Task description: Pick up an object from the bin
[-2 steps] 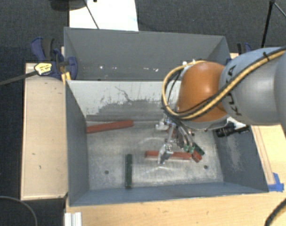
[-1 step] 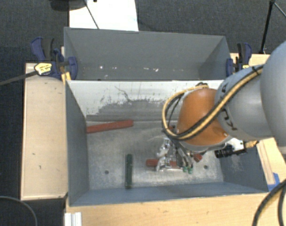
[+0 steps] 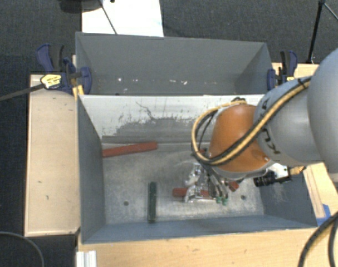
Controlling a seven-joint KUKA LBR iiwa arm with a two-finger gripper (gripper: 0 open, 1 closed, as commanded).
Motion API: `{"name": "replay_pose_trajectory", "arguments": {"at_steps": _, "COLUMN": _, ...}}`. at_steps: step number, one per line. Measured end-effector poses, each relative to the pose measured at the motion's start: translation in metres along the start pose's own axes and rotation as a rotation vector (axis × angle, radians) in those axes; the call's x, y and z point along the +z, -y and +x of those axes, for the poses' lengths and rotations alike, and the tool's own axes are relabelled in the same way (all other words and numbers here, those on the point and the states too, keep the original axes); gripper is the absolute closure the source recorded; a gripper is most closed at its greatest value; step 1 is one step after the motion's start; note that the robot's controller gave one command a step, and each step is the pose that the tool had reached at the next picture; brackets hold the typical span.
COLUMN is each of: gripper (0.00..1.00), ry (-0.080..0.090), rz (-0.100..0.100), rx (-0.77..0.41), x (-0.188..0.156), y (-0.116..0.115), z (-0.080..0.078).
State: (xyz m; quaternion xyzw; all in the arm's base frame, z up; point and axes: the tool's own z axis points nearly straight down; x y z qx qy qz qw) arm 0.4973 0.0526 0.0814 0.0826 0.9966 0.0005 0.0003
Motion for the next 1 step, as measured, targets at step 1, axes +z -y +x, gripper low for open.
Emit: {"name": "replay_pose_trajectory", "arguments": {"at_steps": 1, "gripper": 1.0, "ry": 0.004, "rz": -0.001, "rx": -0.048, "x": -0.1649, "y": -0.003, "z": 0.015}}
